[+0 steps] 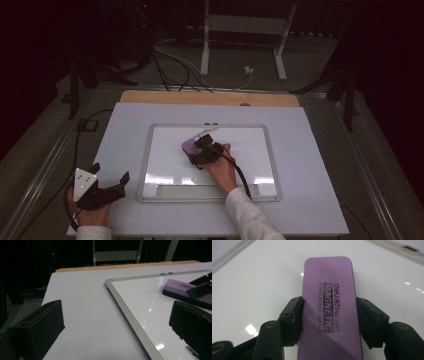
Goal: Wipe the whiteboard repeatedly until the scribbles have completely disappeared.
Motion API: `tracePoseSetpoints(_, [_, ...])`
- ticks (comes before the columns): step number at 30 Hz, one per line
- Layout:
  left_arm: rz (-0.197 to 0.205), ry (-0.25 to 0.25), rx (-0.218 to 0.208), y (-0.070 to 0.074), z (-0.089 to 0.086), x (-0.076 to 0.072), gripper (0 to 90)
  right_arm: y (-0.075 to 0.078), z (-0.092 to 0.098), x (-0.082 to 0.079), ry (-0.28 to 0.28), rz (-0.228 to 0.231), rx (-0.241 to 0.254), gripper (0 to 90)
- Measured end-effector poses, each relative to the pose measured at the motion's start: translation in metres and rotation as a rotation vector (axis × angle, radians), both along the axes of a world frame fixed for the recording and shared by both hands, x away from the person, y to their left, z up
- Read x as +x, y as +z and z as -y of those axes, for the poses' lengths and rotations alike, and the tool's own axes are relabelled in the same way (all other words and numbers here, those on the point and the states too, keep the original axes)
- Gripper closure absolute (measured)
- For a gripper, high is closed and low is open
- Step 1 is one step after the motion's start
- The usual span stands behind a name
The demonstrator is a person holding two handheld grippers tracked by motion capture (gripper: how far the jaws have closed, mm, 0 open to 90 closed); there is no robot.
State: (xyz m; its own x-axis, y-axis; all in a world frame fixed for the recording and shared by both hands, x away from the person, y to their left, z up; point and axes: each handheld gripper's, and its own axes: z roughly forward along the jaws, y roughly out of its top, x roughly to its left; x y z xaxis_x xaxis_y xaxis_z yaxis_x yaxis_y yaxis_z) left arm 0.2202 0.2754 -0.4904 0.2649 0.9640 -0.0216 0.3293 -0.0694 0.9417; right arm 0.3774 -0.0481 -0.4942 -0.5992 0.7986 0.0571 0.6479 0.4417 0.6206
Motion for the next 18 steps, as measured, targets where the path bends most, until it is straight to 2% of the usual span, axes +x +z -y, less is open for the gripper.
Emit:
tracePoseSetpoints(3, [0.0,0.0,-0.003,0.0,-0.001,0.0,0.6,-0.001,0.009,0.007,-0.082,0.009,-0.002,41.3])
tracePoseSetpoints(7, [0.0,0.002,-0.005,0.0,-0.001,0.0,0.6,0.0,0.023,0.014,-0.184,0.026,-0.03,41.3])
tracePoseSetpoints(10, [0.0,0.001,-0.003,0.0,-0.001,0.0,0.6,0.0,0.031,0.019,-0.229,0.02,-0.026,41.3])
tracePoseSetpoints(13, [-0.003,-0.004,0.003,0.0,0.001,0.001,0.6,0.0,0.028,0.017,-0.225,0.023,-0.03,41.3])
tracePoseSetpoints(16, [-0.005,-0.005,0.005,0.0,0.001,0.001,0.6,-0.001,0.019,0.014,-0.166,0.006,-0.001,41.2])
tracePoseSetpoints(18, [-0.005,-0.005,0.005,-0.001,0.001,0.001,0.6,-0.001,0.009,0.01,-0.114,0.013,-0.001,41.2])
